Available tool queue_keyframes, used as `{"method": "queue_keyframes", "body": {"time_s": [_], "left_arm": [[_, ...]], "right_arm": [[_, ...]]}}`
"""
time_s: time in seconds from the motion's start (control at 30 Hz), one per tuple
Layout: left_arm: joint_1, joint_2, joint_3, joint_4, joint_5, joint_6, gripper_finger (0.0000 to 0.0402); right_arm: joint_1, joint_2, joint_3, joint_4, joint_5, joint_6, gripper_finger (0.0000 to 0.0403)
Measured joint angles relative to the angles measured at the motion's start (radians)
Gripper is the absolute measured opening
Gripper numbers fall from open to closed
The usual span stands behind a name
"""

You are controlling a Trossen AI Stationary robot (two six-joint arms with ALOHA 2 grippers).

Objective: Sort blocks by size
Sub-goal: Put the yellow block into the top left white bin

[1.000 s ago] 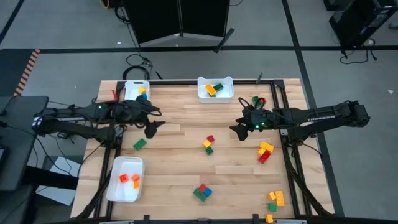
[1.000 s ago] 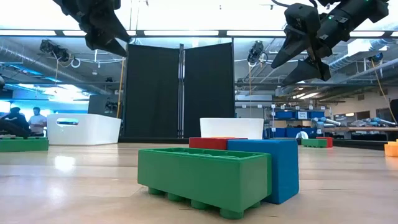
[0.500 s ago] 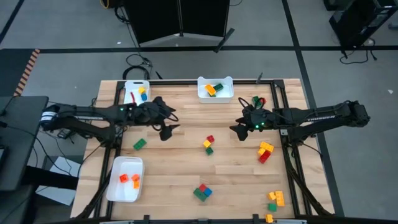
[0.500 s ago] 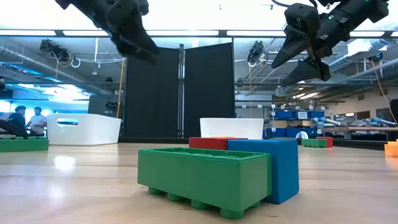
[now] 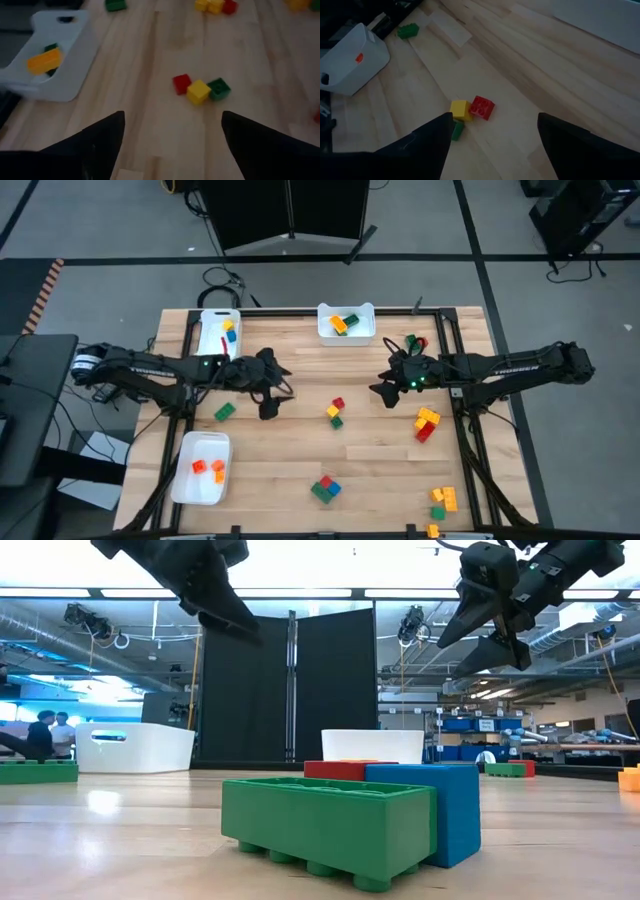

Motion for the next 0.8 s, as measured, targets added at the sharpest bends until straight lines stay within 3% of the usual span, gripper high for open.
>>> {"method": "queue_keyframes", "body": {"time_s": [0.4, 0.67, 0.8], "left_arm": [[-0.088, 0.018, 0.0, 0.108, -0.029, 0.062, 0.0321], [-0.097, 0.119, 0.0, 0.286, -0.094, 0.055, 0.0321], [-0.097, 0.194, 0.0, 0.393, -0.148, -0.034, 0.0321]], "right_arm": [[0.001, 0.0, 0.0, 0.005, -0.048, -0.032, 0.03], [0.014, 0.0, 0.0, 0.012, -0.056, -0.042, 0.0304], [0.028, 0.0, 0.0, 0.014, -0.056, -0.044, 0.0304]]}}
